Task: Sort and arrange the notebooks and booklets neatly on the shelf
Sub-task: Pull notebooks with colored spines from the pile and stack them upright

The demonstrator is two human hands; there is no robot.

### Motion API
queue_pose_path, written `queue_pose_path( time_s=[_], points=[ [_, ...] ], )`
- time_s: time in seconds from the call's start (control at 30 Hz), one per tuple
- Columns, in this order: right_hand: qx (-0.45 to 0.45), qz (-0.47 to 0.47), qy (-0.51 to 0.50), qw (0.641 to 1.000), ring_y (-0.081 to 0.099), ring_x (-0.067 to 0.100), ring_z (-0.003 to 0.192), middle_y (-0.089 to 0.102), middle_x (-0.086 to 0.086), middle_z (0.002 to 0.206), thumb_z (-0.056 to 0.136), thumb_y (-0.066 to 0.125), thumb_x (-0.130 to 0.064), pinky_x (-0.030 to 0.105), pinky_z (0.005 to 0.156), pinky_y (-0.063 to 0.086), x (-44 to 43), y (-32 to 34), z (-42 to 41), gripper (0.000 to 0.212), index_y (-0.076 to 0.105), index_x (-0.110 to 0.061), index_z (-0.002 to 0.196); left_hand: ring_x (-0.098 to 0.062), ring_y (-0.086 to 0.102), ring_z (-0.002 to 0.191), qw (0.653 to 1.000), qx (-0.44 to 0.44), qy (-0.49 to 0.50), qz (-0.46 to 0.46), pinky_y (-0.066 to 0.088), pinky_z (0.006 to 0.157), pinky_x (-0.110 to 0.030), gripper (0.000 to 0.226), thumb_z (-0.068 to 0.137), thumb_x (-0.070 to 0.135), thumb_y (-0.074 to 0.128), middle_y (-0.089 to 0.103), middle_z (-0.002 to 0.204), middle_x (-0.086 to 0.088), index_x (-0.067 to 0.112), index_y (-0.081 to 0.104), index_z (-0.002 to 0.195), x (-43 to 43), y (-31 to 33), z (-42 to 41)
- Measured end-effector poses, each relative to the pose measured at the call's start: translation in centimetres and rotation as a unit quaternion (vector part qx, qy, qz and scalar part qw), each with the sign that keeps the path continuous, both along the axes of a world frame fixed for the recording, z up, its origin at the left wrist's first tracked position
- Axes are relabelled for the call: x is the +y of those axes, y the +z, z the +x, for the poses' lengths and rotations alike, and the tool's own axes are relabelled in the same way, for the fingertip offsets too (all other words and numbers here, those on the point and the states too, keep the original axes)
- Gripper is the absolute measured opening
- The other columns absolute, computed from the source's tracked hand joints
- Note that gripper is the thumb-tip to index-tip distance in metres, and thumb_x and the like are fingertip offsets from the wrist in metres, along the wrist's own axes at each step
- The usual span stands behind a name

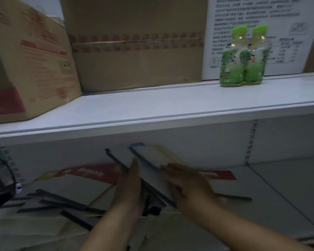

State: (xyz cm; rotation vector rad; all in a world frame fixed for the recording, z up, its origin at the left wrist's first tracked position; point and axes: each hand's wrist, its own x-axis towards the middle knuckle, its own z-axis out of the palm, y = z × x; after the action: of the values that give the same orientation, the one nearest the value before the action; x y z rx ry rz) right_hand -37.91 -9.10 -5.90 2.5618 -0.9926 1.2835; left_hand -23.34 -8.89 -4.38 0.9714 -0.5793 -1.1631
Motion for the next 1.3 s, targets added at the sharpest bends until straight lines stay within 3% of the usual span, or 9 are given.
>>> queue_pose_path(
  time_s=[0.2, 0.37, 0.5, 0.6, 0.77, 0.87, 1.0, 1.13, 1.3],
  points=[
    [0.049, 0.191, 0.081, 0.977, 0.052, 0.018, 0.123, 0.060, 0.003, 0.131, 0.087, 0.045, -0.047, 0.028, 0.104, 0.041, 3.8, -0.3, -3.5, 0.052, 0.061, -0.015, 0.124, -0.023, 0.069, 0.066, 0.996, -0.047, -0.079, -0.003, 0.056, 0.053, -0.026, 0.025, 0.093, 0.002, 0.046, 0.072, 0.083, -0.012, 0.006, 0.060, 0.113, 0.7, -2.0, -5.0],
    [-0.055, 0.262, -0.144, 0.953, 0.039, 0.014, 0.132, 0.042, -0.004, 0.145, 0.084, 0.056, -0.044, 0.017, 0.107, 0.030, 3.4, -0.9, -13.7, 0.062, 0.040, -0.026, 0.141, -0.036, 0.063, 0.089, 0.979, -0.056, -0.191, 0.042, 0.051, 0.086, -0.046, 0.022, 0.090, -0.001, 0.051, 0.068, 0.100, -0.024, 0.004, 0.062, 0.109, 0.8, -3.7, -10.7],
    [-0.216, 0.445, -0.118, 0.861, 0.054, -0.003, 0.102, 0.051, -0.014, 0.121, 0.086, 0.065, -0.021, -0.005, 0.073, 0.036, 4.7, -2.2, -22.7, 0.067, 0.029, -0.027, 0.143, -0.040, 0.062, 0.101, 0.967, -0.075, -0.236, 0.060, 0.048, 0.092, -0.049, 0.029, 0.089, 0.001, 0.054, 0.067, 0.107, -0.023, 0.004, 0.059, 0.117, 0.1, -5.3, -18.9],
    [-0.330, 0.455, -0.128, 0.817, 0.059, -0.011, 0.081, 0.060, -0.012, 0.104, 0.084, 0.068, -0.013, 0.004, 0.065, 0.045, 6.1, -3.6, -29.1, 0.052, 0.038, -0.033, 0.122, -0.039, 0.063, 0.102, 0.962, -0.072, -0.255, 0.068, 0.047, 0.095, -0.050, 0.029, 0.089, 0.002, 0.054, 0.067, 0.109, -0.022, 0.005, 0.060, 0.118, -0.3, -6.4, -26.0],
    [-0.463, 0.476, -0.192, 0.723, 0.065, 0.017, 0.098, 0.065, -0.002, 0.109, 0.081, 0.072, -0.012, 0.038, 0.090, 0.053, 8.1, -5.8, -39.4, 0.042, 0.052, -0.016, 0.119, -0.034, 0.064, 0.104, 0.960, -0.079, -0.264, 0.045, 0.046, 0.097, -0.047, 0.033, 0.089, 0.013, 0.058, 0.069, 0.112, -0.014, 0.010, 0.061, 0.122, -0.7, -8.1, -37.7],
    [-0.484, 0.454, -0.234, 0.710, 0.066, 0.011, 0.083, 0.068, -0.001, 0.096, 0.085, 0.066, -0.007, 0.027, 0.075, 0.053, 9.8, -6.4, -44.5, 0.018, 0.062, -0.021, 0.096, -0.031, 0.065, 0.103, 0.959, -0.049, -0.273, 0.062, 0.049, 0.089, -0.042, 0.051, 0.074, 0.022, 0.068, 0.069, 0.113, -0.014, 0.008, 0.060, 0.122, -0.1, -9.1, -44.0],
    [-0.536, 0.441, -0.262, 0.671, 0.066, 0.008, 0.073, 0.071, -0.016, 0.073, 0.087, 0.056, 0.008, 0.029, 0.077, 0.054, 10.7, -6.7, -50.4, 0.039, 0.067, -0.029, 0.077, -0.031, 0.064, 0.094, 0.954, -0.034, -0.289, 0.070, 0.047, 0.070, -0.032, 0.043, 0.071, 0.013, 0.066, 0.068, 0.104, -0.019, 0.002, 0.061, 0.113, 0.9, -9.6, -50.6],
    [-0.522, 0.444, -0.296, 0.665, 0.062, 0.007, 0.070, 0.068, -0.013, 0.079, 0.086, 0.045, 0.014, 0.017, 0.058, 0.045, 9.9, -7.3, -55.6, 0.041, 0.068, -0.018, 0.100, -0.027, 0.062, 0.093, 0.946, -0.040, -0.314, 0.065, 0.044, 0.071, -0.029, 0.027, 0.086, 0.004, 0.059, 0.067, 0.105, -0.016, 0.001, 0.060, 0.113, 0.5, -10.2, -55.8],
    [-0.532, 0.455, -0.305, 0.645, 0.059, 0.012, 0.084, 0.063, -0.002, 0.097, 0.085, 0.039, 0.021, 0.016, 0.059, 0.046, 6.9, -7.1, -61.2, 0.043, 0.056, -0.012, 0.108, -0.026, 0.061, 0.096, 0.925, -0.084, -0.357, 0.095, 0.046, 0.086, -0.035, 0.049, 0.066, 0.016, 0.071, 0.067, 0.104, -0.017, -0.005, 0.064, 0.110, -4.0, -12.3, -61.6]
  ],
)
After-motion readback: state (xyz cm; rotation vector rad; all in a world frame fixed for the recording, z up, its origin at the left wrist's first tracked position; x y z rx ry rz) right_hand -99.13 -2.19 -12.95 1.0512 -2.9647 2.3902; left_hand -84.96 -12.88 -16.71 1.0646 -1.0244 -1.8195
